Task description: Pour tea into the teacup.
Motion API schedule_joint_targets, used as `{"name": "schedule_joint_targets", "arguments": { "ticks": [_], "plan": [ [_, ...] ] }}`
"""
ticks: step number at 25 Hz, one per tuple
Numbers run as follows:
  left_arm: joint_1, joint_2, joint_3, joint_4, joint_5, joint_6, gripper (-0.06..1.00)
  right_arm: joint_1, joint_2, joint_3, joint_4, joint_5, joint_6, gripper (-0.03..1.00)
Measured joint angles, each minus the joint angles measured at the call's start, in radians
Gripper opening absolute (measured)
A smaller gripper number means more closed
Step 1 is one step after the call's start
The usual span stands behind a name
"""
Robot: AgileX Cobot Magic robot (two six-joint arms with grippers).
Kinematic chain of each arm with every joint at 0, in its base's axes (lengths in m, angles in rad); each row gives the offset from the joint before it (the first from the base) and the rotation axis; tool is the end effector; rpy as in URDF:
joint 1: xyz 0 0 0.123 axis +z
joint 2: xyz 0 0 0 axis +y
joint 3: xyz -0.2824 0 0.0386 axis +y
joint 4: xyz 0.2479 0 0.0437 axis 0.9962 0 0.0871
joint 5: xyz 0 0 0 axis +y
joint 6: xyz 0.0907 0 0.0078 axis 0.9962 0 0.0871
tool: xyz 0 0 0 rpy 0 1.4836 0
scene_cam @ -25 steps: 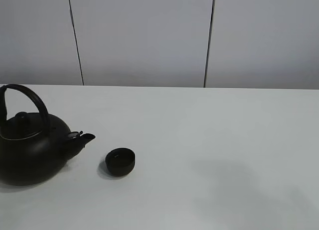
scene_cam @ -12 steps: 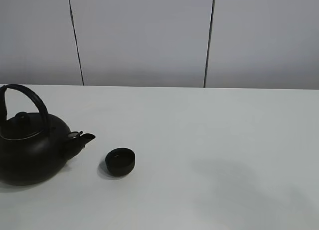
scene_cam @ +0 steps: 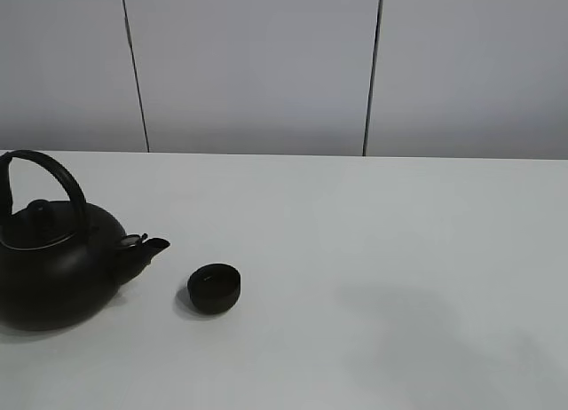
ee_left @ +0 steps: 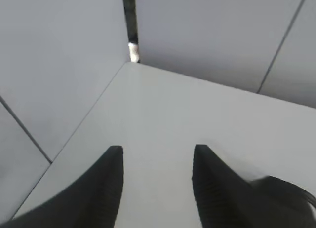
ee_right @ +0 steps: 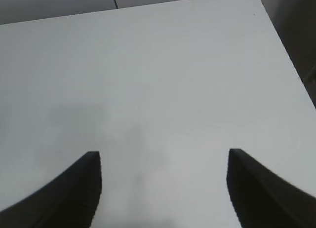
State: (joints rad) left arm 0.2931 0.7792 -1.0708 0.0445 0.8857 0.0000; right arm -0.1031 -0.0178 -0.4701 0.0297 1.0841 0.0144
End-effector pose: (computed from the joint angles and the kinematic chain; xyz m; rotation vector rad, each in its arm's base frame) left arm 0.1241 0.0407 0.4178 -0.2964 2.0640 0.2318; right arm -0.0049 0.0029 0.2669 0.1205 2.0760 -0.0184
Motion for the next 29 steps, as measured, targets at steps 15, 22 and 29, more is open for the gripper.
{"name": "schedule_joint_targets", "arguments": {
  "ticks": [15,22,29],
  "plan": [
    [0.000,-0.792,0.206,-0.226,0.403,0.191,0.32,0.000,0.000,0.000,0.000,0.000,0.000,0.50],
    [0.000,-0.796,0.469,-0.185,0.359,0.148,0.32,0.000,0.000,0.000,0.000,-0.002,0.000,0.50],
    [0.000,-0.796,0.566,-0.180,0.291,0.152,0.32,0.000,0.000,0.000,0.000,-0.002,0.000,0.50]
  ]
}}
